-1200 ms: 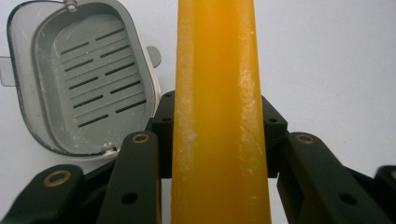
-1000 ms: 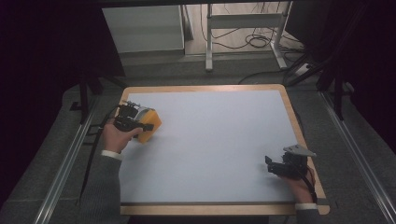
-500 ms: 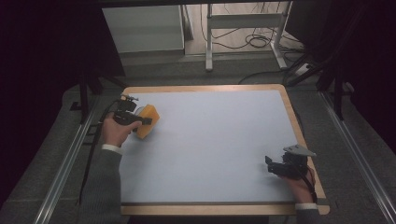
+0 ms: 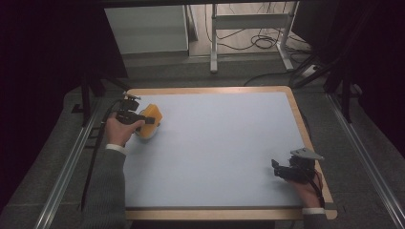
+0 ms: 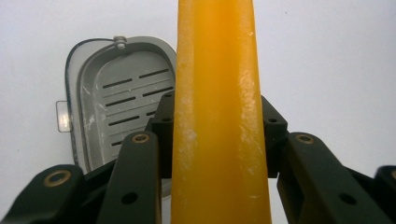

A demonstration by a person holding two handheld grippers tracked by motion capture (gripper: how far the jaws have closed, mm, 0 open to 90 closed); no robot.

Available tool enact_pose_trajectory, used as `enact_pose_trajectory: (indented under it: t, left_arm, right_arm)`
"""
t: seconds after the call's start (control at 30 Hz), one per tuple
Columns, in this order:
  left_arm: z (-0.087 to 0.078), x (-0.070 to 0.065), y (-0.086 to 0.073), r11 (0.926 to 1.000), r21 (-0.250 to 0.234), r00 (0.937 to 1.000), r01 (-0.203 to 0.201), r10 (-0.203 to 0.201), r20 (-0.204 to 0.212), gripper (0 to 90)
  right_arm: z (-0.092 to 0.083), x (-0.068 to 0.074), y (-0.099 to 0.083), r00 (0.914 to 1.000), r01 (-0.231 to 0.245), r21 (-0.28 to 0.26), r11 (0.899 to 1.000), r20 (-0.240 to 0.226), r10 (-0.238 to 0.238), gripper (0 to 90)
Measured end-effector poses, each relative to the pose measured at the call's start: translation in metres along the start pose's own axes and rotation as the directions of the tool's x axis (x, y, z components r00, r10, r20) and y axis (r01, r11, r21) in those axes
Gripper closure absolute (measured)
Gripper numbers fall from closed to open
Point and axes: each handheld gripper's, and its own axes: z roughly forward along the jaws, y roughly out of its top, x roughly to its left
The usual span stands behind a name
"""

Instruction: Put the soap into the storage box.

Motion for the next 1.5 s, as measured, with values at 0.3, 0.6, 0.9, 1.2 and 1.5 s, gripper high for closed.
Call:
enact_pose_trajectory:
  t: [0.3, 0.6, 0.9, 1.2, 1.5]
  left_arm:
    - [0.003, 0.01, 0.005, 0.9993, -0.013, 0.9991, 0.036, -0.036, -0.022, 60.8]
    - [0.009, 0.02, 0.007, 0.9976, -0.025, 0.9963, 0.065, -0.066, -0.054, 60.8]
    - [0.018, 0.029, 0.005, 0.9949, -0.026, 0.9916, 0.098, -0.1, -0.083, 60.8]
    - [0.023, 0.034, -0.001, 0.9913, -0.045, 0.9878, 0.124, -0.128, -0.09, 60.8]
    - [0.017, 0.031, -0.001, 0.9888, -0.105, 0.99, 0.106, -0.115, -0.082, 42.3]
  right_arm:
    - [0.0, -0.002, -0.001, 1.0, -0.003, -0.001, 1.0, 0.006, 0.003, 8.1]
    - [-0.001, -0.003, -0.001, 0.9999, -0.008, 0.0, 1.0, 0.009, 0.008, 8.1]
    - [-0.001, -0.004, -0.001, 0.9999, -0.006, -0.001, 1.0, 0.009, 0.006, 8.1]
    - [0.0, -0.003, -0.002, 1.0, -0.001, 0.004, 1.0, 0.01, 0.001, 8.1]
    - [-0.001, -0.003, -0.002, 0.9999, -0.002, 0.004, 1.0, 0.01, 0.002, 8.1]
